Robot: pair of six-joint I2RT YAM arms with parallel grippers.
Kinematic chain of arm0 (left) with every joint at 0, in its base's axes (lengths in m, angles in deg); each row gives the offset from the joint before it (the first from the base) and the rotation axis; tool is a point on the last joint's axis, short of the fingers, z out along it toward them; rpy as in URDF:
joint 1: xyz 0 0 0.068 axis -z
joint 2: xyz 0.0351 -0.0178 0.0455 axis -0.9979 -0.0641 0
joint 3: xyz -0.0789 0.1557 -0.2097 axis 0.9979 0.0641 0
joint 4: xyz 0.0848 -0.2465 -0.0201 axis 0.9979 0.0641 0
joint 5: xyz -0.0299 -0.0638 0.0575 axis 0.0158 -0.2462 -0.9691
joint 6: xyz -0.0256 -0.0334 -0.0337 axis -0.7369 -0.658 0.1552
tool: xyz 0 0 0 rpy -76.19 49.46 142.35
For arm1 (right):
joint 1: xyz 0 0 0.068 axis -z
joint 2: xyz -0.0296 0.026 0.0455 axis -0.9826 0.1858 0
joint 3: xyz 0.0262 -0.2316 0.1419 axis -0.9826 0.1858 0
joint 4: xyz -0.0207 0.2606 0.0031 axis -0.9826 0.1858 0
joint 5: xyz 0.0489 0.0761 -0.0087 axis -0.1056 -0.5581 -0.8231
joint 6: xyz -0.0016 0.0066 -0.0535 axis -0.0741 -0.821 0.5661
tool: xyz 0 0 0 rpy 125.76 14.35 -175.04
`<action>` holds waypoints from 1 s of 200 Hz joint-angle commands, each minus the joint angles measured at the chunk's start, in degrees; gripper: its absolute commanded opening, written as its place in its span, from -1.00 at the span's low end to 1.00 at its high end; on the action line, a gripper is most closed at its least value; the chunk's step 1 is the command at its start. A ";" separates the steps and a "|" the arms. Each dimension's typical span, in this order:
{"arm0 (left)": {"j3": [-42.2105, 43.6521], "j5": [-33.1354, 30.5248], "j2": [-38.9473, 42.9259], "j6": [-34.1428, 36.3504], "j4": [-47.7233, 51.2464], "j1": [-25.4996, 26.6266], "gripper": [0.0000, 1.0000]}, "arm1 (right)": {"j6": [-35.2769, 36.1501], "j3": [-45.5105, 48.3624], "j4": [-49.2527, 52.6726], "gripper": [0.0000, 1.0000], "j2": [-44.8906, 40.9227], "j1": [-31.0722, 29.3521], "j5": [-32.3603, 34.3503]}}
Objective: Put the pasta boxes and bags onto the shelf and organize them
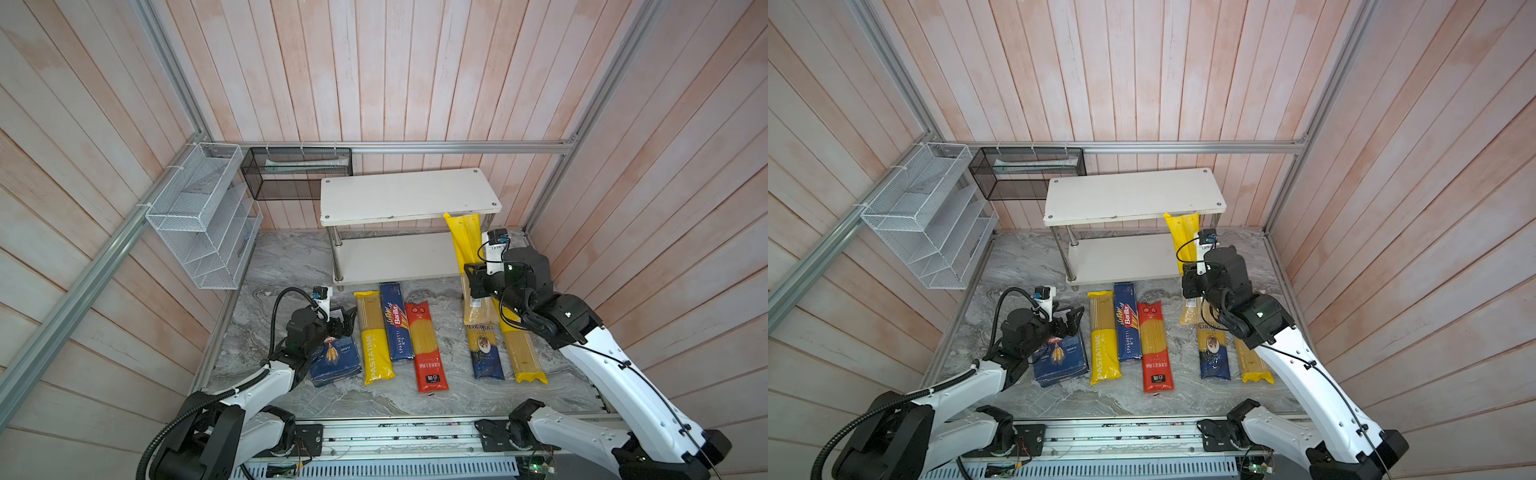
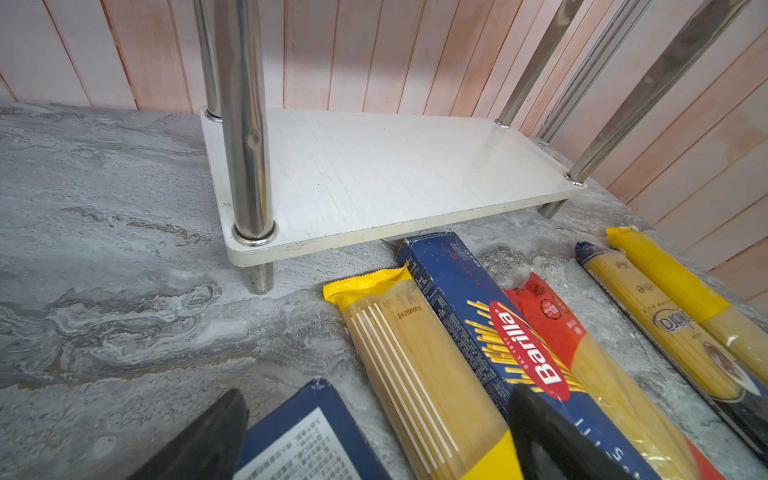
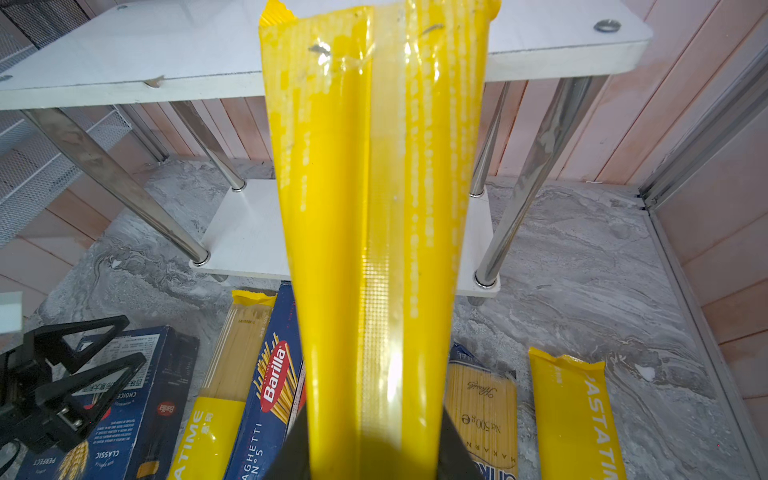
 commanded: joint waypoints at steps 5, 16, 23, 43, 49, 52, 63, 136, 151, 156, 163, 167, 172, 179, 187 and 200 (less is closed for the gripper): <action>-1.39 0.61 -0.20 0.30 -1.04 0.16 0.99 | 3.64 -7.73 -4.93 -0.91 0.72 0.21 1.98; -1.58 0.47 -0.24 0.42 -0.89 0.16 0.99 | 4.78 -10.31 -4.69 -0.91 2.57 0.21 2.73; -1.56 0.39 -0.12 0.55 -0.71 0.16 0.99 | 5.38 -11.71 -4.63 -0.91 3.62 0.30 3.04; -1.47 0.10 -0.10 0.64 -0.65 0.14 0.99 | 6.67 -14.63 -5.35 -0.91 5.72 0.62 2.49; -1.53 0.04 -0.01 0.67 -0.61 0.16 0.99 | 6.80 -15.37 -5.65 -0.91 6.22 0.97 2.28; -1.63 0.03 -0.01 0.61 -0.55 0.16 0.99 | 6.87 -15.70 -5.78 -0.92 6.55 1.10 2.16; -1.64 0.12 -0.03 0.73 -0.75 0.16 0.99 | 7.22 -17.15 -6.02 -0.91 7.54 1.56 1.84; -2.10 -1.28 -0.26 1.67 -0.17 0.94 0.99 | 9.08 -28.77 -4.48 -0.91 13.07 6.66 -0.35; -2.08 -0.78 -0.49 1.35 -0.42 1.04 0.99 | 9.32 -31.75 -3.47 -0.91 14.48 8.82 -1.90; -2.18 -0.53 -0.68 1.25 -0.58 1.01 0.99 | 9.34 -32.52 -3.19 -0.91 14.84 9.69 -2.38; -2.30 -0.17 -0.80 1.28 -0.61 1.05 0.99 | 9.38 -33.58 -3.09 -0.91 15.49 10.98 -2.92; -2.35 -0.10 -0.88 1.14 -0.61 0.99 0.99 | 9.47 -33.90 -3.08 -0.91 15.74 11.41 -3.18; -2.41 0.03 -1.02 1.12 -0.52 1.10 0.99 | 9.70 -34.57 -3.16 -0.91 16.17 12.12 -3.75; -2.43 0.03 -1.23 1.17 -0.61 1.12 0.99 | 9.91 -35.42 -3.09 -0.91 17.01 13.04 -4.33; -2.53 0.03 -1.31 1.25 -0.58 1.13 0.99 | 10.03 -36.31 -2.96 -0.91 17.97 14.08 -5.03; -2.63 -0.21 -1.25 1.39 -0.39 1.16 0.99 | 10.48 -38.55 -2.44 -0.91 19.98 15.50 -6.28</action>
